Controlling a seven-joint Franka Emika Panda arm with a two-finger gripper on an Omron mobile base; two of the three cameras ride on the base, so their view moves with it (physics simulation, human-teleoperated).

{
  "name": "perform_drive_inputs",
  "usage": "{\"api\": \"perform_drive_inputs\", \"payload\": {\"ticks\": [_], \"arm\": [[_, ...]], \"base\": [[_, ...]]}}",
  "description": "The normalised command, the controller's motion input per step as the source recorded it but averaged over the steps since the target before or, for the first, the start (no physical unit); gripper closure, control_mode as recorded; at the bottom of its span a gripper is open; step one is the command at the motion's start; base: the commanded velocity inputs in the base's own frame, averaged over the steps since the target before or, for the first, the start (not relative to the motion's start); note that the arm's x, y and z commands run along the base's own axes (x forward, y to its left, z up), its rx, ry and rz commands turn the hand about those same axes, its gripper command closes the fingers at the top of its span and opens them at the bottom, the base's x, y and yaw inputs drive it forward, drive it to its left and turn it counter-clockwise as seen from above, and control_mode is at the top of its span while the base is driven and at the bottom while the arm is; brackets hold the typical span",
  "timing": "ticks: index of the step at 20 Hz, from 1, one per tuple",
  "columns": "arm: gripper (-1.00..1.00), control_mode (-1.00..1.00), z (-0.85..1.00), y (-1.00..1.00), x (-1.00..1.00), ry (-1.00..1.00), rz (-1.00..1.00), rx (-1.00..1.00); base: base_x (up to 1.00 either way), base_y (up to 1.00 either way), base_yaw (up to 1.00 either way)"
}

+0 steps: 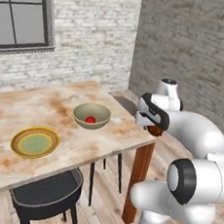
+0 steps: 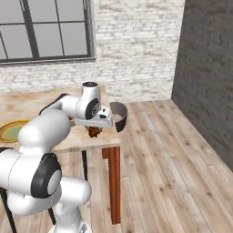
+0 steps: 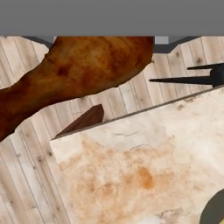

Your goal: Pick the chicken drumstick and tomato from their plates and place them in the bowl. Then put the bowl in the fridge.

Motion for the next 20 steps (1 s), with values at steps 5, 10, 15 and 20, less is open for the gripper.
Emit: {"api": "perform_drive_inputs", "payload": {"ticks": [5, 10, 15, 20], "arm": [[1.00, 1.00, 0.00, 0.00, 0.00, 0.00, 0.00, 0.00], [1.00, 1.00, 0.00, 0.00, 0.00, 0.00, 0.00, 0.00], [1.00, 1.00, 0.00, 0.00, 0.00, 0.00, 0.00, 0.00], [1.00, 1.00, 0.00, 0.00, 0.00, 0.00, 0.00, 0.00]], "base": [[0.47, -0.37, 0.31], [0.46, -0.34, 0.35], [0.47, -0.36, 0.31], [0.54, -0.37, 0.24]]}}
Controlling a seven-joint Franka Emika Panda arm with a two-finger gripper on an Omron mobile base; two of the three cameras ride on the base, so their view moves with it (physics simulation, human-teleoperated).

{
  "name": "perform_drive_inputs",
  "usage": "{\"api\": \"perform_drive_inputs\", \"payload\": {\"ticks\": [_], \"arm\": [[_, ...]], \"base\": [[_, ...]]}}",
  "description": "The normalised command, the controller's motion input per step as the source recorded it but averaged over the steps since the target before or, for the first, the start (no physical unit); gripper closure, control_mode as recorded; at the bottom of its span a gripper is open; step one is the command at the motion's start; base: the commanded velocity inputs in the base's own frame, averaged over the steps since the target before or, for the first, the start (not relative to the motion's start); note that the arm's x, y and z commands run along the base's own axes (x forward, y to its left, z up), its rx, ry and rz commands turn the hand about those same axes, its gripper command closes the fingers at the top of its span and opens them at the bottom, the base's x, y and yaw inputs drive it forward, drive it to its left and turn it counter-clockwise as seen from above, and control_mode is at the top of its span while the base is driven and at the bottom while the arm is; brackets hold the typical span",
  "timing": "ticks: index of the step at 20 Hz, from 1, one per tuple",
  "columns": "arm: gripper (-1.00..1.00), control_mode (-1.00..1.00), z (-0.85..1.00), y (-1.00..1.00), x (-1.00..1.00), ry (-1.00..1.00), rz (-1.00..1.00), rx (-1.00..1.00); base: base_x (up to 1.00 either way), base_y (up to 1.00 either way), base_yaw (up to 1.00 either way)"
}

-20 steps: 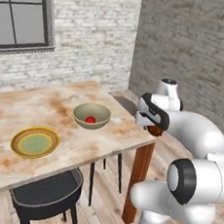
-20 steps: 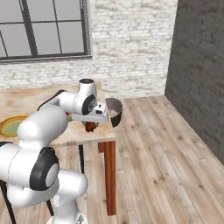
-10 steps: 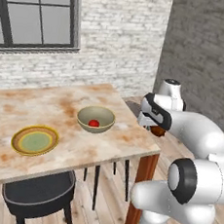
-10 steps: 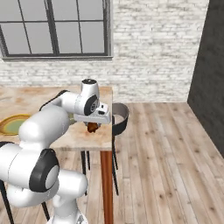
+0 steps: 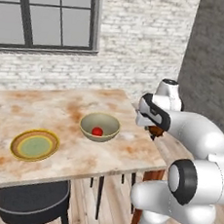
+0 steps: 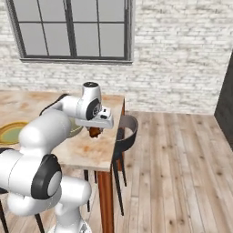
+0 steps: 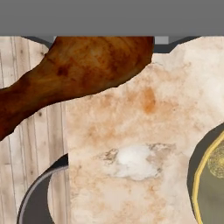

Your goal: Pick the chicken drumstick and tomato from their plates and place them in the bowl. Then put the bowl in the fridge.

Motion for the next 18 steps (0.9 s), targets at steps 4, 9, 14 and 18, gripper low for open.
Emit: {"api": "perform_drive_inputs", "payload": {"ticks": [4, 9, 14, 18], "arm": [[1.00, 1.00, 0.00, 0.00, 0.00, 0.00, 0.00, 0.00], [1.00, 1.00, 0.00, 0.00, 0.00, 0.00, 0.00, 0.00], [1.00, 1.00, 0.00, 0.00, 0.00, 0.00, 0.00, 0.00], [1.00, 1.00, 0.00, 0.00, 0.00, 0.00, 0.00, 0.00]], "base": [[0.56, -0.32, 0.22], [0.13, -0.08, 0.18], [0.00, 0.00, 0.00], [0.00, 0.00, 0.00]]}}
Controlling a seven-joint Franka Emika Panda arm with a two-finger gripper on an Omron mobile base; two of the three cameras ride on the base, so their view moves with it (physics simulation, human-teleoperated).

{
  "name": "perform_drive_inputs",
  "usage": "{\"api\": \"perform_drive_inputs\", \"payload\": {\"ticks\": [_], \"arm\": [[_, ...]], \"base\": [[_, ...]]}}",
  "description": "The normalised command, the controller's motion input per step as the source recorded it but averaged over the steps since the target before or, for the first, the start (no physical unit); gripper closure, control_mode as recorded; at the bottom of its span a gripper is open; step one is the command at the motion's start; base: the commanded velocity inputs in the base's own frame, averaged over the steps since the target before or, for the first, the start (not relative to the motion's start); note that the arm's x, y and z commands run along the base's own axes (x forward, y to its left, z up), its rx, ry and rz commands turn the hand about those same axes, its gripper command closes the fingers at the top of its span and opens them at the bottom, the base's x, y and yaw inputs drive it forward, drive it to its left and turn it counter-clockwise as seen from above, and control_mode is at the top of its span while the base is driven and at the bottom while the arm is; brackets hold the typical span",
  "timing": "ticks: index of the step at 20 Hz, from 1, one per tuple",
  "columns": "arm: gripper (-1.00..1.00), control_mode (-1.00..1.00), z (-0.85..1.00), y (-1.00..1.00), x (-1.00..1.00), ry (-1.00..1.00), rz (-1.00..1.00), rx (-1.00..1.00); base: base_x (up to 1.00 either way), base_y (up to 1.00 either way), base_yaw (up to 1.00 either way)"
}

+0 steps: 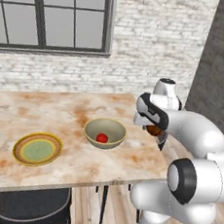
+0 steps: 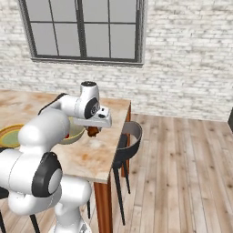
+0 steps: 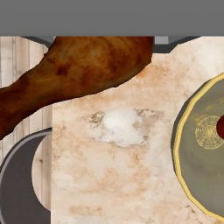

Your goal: Pick the chicken drumstick and tomato from their plates and place them in the bowl. Then put the bowl in the fridge.

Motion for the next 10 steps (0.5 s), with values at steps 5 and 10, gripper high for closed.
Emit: {"api": "perform_drive_inputs", "payload": {"ticks": [5, 10], "arm": [[1.00, 1.00, 0.00, 0.00, 0.00, 0.00, 0.00, 0.00], [1.00, -1.00, 0.00, 0.00, 0.00, 0.00, 0.00, 0.00]], "base": [[0.00, 0.00, 0.00], [0.00, 0.00, 0.00]]}}
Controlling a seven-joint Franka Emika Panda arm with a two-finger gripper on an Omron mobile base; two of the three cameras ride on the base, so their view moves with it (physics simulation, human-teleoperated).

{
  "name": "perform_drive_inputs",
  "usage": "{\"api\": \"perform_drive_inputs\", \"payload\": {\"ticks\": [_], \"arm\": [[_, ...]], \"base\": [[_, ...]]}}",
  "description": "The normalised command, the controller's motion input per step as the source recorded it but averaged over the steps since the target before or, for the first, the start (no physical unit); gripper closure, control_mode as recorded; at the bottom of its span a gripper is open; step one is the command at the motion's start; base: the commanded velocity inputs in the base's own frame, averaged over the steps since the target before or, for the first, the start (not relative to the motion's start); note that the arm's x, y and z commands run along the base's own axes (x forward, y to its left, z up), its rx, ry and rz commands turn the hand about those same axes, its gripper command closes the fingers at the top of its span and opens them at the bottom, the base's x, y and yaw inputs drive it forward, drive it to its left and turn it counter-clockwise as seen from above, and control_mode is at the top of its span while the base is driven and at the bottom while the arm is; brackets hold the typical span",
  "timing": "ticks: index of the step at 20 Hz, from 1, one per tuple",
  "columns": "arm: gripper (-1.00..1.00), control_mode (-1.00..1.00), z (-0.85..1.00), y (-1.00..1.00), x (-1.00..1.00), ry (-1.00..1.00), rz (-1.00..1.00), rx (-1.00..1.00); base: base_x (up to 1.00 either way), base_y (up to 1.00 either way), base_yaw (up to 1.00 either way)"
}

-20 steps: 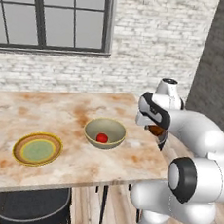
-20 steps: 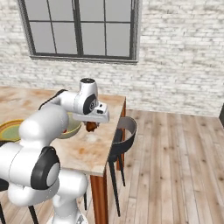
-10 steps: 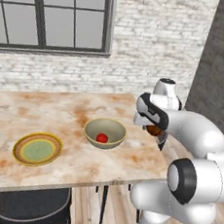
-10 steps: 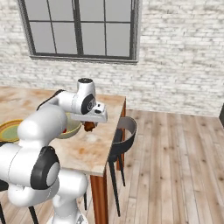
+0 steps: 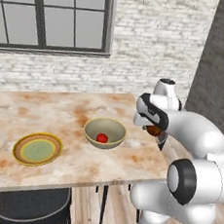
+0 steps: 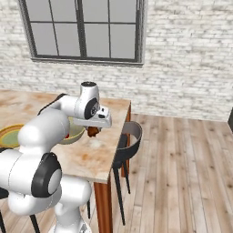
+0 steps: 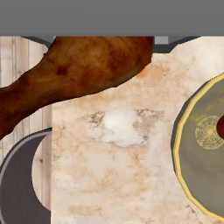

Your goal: Pick the chicken drumstick and tomato from their plates and place them in the bowl. Then put the bowl in the fridge.

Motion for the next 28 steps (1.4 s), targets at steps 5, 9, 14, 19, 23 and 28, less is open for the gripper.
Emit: {"api": "perform_drive_inputs", "payload": {"ticks": [5, 9, 14, 19, 23, 28], "arm": [[1.00, -1.00, 0.00, 0.00, 0.00, 0.00, 0.00, 0.00], [1.00, -1.00, 0.00, 0.00, 0.00, 0.00, 0.00, 0.00], [1.00, -1.00, -0.03, 0.30, -0.01, -0.01, 0.00, -0.09], [1.00, -1.00, 0.00, 0.78, 0.02, 0.01, 0.00, -0.15], [1.00, -1.00, 0.00, 0.69, 0.10, 0.05, 0.00, -0.11], [1.00, -1.00, 0.00, 0.50, 0.24, 0.09, 0.00, -0.01]], "base": [[0.00, 0.00, 0.00], [0.00, 0.00, 0.00], [0.00, 0.00, 0.00], [0.00, 0.00, 0.00], [0.00, 0.00, 0.00], [0.00, 0.00, 0.00]]}}
